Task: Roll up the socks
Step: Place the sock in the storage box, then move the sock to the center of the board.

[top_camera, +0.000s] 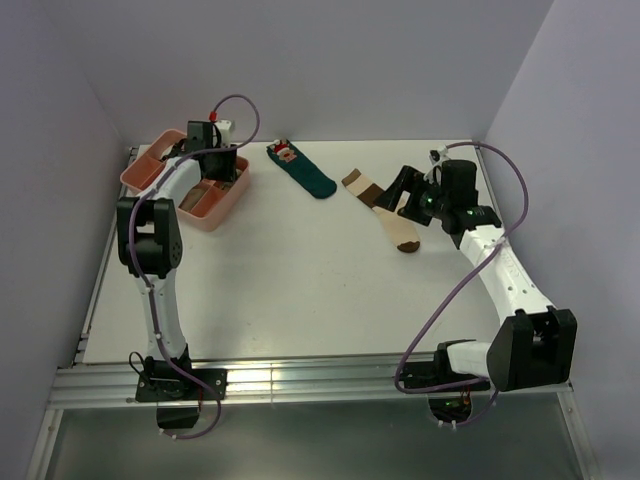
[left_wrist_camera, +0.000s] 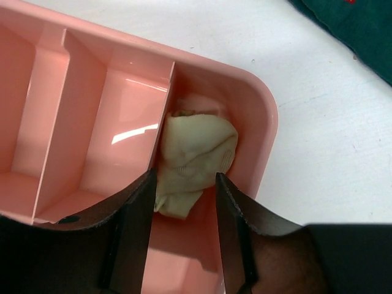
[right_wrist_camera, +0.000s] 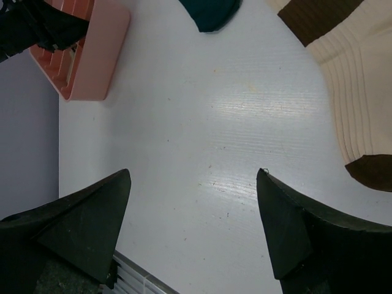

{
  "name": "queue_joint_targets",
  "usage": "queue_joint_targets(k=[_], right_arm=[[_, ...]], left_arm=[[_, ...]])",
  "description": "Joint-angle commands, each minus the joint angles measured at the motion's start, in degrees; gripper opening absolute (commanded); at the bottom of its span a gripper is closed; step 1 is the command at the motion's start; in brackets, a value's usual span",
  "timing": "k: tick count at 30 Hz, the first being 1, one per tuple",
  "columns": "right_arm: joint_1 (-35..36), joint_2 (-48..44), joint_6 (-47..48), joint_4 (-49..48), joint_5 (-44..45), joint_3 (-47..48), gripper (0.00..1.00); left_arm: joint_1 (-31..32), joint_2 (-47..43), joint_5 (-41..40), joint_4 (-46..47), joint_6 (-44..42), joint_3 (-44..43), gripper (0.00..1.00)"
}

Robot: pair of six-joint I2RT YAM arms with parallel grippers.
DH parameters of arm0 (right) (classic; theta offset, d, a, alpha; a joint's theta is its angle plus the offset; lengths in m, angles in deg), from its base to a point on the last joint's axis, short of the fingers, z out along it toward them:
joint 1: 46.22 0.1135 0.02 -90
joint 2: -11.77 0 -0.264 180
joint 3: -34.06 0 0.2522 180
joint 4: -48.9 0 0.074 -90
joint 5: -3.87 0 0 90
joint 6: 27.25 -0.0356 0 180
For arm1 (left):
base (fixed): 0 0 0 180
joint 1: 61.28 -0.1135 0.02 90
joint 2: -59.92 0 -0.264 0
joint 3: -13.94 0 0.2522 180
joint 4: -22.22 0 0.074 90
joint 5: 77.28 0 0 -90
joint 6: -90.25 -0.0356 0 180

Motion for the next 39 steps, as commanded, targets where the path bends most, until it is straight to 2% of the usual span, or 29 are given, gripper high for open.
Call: queue_joint_targets(k=[1,8,11,24,33,39], right_arm=[[-0.5,-2.4,0.5,-2.0,-0.5,0.1,0.9],[-0.5,-5.5,1.0,-1.6,1.0,-1.1,0.9],[-0.7,-7.4,1.1,-1.3,1.5,-1.9,0.9],[-0.8,-15.4,1.3,-0.5,2.6,-5.1,0.91],[-0.8,-19.1,1.8,2.5,3.4,-4.5,0.93],[-0.8,-19.9,1.3,2.9,2.8,-3.6,0.95]], left_arm=[[0.0,-6.2,-1.0,-0.4,1.2,1.0,0.48],[0.0,-10.9,-3.0,-1.1,1.3,3.8,0.5],[0.0,-13.1,-4.9,-1.6,4.0,5.5,0.5],[0.0,-24.2,-7.9,-1.5,6.5,16.1,0.52],[0.0,-33.2,-7.9,-1.5,8.3,22.5,0.52],[0.0,-39.6,-10.8,-1.3,8.9,27.1,0.53]])
